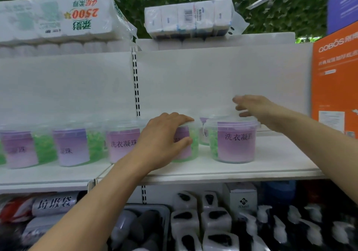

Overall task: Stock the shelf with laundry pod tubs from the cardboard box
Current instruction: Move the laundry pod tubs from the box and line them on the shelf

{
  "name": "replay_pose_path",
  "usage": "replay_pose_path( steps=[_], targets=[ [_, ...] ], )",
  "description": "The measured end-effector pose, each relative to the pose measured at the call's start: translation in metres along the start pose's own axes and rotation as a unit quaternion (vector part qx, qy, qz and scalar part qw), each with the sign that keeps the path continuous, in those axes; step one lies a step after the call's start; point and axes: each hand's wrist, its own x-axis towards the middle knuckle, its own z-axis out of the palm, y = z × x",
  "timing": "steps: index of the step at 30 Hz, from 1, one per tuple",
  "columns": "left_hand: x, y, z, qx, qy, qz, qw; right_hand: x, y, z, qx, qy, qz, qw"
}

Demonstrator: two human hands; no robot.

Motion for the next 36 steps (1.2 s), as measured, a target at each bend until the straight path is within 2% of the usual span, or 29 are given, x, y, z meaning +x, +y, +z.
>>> replay_pose_path(
  steps=[2, 4, 6, 9, 12, 16, 18, 21, 23, 24, 26, 27, 30, 32, 36],
  targets=[
    [-0.002, -0.002, 0.000, 0.006, 0.003, 0.010, 1.000, -0.030, 0.000, -0.003, 0.066, 0.012, -0.021, 0.998],
    [-0.003, -0.002, 0.000, 0.006, 0.005, 0.015, 1.000, -0.063, 0.002, -0.004, 0.078, -0.034, -0.069, 0.994],
    [-0.003, -0.001, -0.001, 0.002, 0.005, 0.016, 1.000, -0.089, 0.001, 0.003, 0.013, -0.065, -0.118, 0.991],
    [-0.002, -0.001, 0.000, 0.008, 0.014, 0.018, 1.000, -0.097, 0.003, 0.023, -0.118, 0.008, -0.149, 0.982],
    [0.000, 0.001, 0.001, 0.029, 0.018, 0.015, 0.999, -0.091, -0.001, 0.042, -0.165, 0.089, -0.138, 0.972],
    [0.004, 0.002, 0.003, 0.061, 0.016, 0.018, 0.998, -0.088, -0.009, 0.058, -0.234, 0.138, -0.106, 0.956],
    [0.005, 0.001, 0.002, 0.055, 0.003, 0.028, 0.998, -0.089, -0.012, 0.060, -0.239, 0.133, -0.092, 0.957],
    [-0.001, -0.006, -0.012, 0.014, -0.021, 0.045, 0.999, -0.095, -0.015, 0.054, -0.217, 0.079, -0.059, 0.971],
    [-0.011, -0.019, -0.027, 0.031, 0.023, 0.050, 0.998, -0.101, -0.018, 0.053, -0.208, 0.093, -0.053, 0.972],
    [-0.018, -0.030, -0.034, 0.054, 0.043, 0.045, 0.997, -0.103, -0.018, 0.056, -0.232, 0.134, -0.077, 0.961],
    [-0.035, -0.052, -0.043, 0.093, 0.047, 0.018, 0.994, -0.111, -0.025, 0.073, -0.299, 0.213, -0.171, 0.914],
    [-0.044, -0.062, -0.045, 0.107, 0.039, 0.002, 0.994, -0.114, -0.029, 0.085, -0.317, 0.219, -0.220, 0.896],
    [-0.059, -0.082, -0.042, 0.123, 0.030, 0.001, 0.992, -0.115, -0.037, 0.121, -0.355, 0.165, -0.290, 0.873],
    [-0.059, -0.089, -0.039, 0.111, 0.026, 0.019, 0.993, -0.111, -0.041, 0.135, -0.359, 0.139, -0.277, 0.880],
    [-0.053, -0.090, -0.042, 0.120, 0.031, 0.025, 0.992, -0.107, -0.051, 0.140, -0.297, 0.130, -0.260, 0.910]
  ],
)
